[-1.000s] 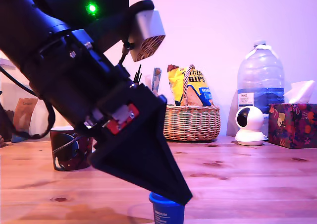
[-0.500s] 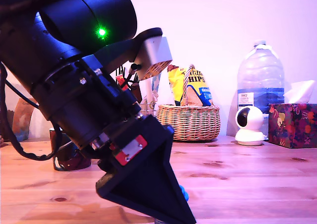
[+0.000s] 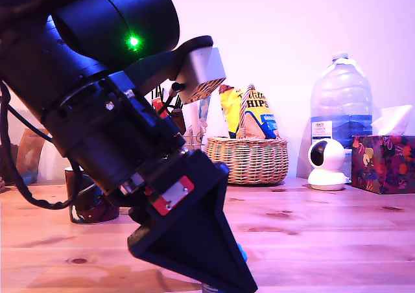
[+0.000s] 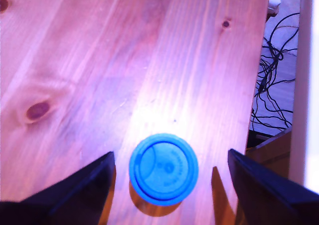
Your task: Pick up the coffee capsules from the table one by one and drop them inside the nearest coffee cup
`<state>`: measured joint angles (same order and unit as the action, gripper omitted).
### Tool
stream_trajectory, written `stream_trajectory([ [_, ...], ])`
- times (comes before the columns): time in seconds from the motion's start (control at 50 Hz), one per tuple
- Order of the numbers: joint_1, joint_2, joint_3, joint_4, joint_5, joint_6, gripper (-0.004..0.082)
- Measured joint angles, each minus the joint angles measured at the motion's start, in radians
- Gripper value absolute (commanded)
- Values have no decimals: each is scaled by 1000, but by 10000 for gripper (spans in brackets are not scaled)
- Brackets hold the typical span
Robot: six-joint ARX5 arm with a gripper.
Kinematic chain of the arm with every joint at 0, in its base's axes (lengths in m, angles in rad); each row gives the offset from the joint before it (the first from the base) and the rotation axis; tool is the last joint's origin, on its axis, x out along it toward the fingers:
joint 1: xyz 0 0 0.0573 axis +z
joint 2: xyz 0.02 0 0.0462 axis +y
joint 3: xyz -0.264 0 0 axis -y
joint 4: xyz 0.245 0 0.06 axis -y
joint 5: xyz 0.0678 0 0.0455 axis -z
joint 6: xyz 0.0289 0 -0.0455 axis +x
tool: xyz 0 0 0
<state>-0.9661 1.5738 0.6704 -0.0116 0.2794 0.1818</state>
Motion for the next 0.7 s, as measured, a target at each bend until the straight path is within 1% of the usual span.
stream_trajectory([
  [0.08, 0, 0, 0, 2, 0, -1, 547],
  [0.18, 0, 0, 0, 2, 0, -3, 408],
  [0.26, 0, 0, 0, 1, 0, -3, 355],
  [0.4, 0, 0, 0, -1, 0, -3, 300],
  [0.7, 0, 0, 0, -1, 0, -3, 299],
])
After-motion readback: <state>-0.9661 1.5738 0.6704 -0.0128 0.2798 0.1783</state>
